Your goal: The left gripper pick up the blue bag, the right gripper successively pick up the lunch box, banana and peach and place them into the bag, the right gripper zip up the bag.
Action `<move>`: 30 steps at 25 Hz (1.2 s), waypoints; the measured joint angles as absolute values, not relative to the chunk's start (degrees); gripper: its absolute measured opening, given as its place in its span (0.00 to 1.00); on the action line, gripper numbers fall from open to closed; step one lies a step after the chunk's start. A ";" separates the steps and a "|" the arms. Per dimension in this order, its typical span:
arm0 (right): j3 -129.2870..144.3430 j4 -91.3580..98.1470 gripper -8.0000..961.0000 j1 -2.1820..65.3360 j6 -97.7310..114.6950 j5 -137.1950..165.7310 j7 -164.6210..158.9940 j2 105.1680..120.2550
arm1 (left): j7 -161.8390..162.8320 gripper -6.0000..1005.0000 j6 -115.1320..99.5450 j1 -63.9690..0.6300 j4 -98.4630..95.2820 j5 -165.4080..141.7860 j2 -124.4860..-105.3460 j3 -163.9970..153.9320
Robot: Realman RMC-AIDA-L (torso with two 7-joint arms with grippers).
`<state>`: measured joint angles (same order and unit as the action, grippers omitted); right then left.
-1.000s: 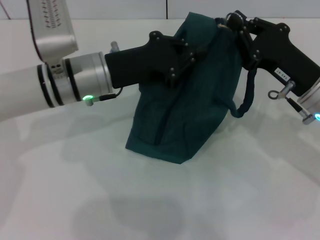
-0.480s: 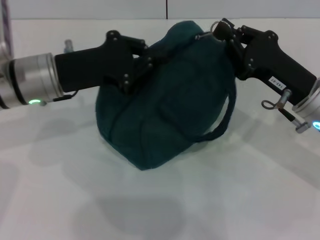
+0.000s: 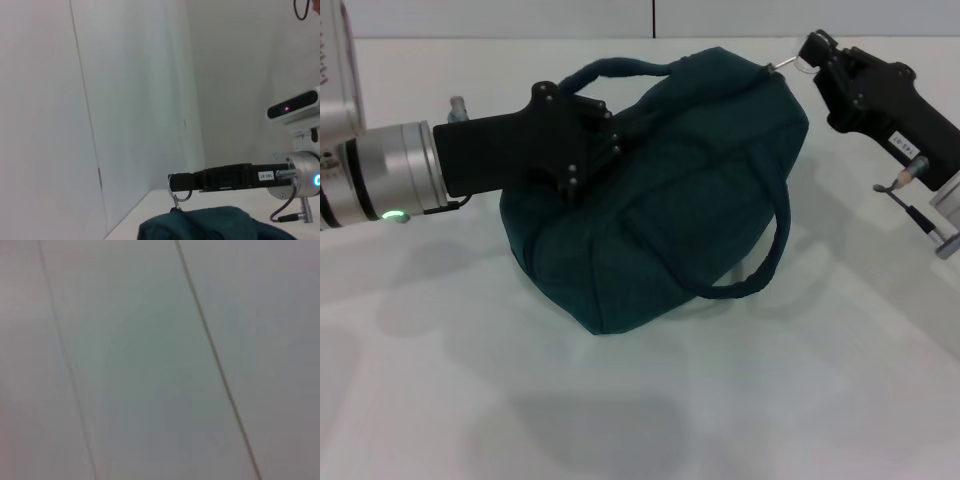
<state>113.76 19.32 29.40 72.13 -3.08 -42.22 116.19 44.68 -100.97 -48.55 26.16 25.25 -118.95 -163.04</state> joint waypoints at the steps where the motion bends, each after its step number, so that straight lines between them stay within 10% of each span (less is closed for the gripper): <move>1: 113.66 19.06 0.03 29.37 71.84 -3.35 -42.36 116.19 | 44.66 0.04 -100.89 -48.53 26.14 25.34 -118.96 -163.04; 10: 115.00 18.54 0.05 29.41 71.42 -3.73 -42.55 115.73 | 43.32 0.04 -100.81 -48.45 25.76 25.69 -119.17 -162.98; 21: 113.08 16.23 0.51 26.46 73.47 -3.66 -39.43 115.45 | 43.24 0.04 -100.82 -48.09 25.55 26.31 -119.27 -162.95; 30: 113.80 14.18 0.52 29.98 65.21 0.78 -37.38 115.74 | 42.63 0.04 -100.97 -47.98 23.91 26.36 -119.33 -162.95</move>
<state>113.80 14.18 29.98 65.21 0.78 -37.38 115.74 42.63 -100.97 -47.98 23.91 26.36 -119.33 -162.95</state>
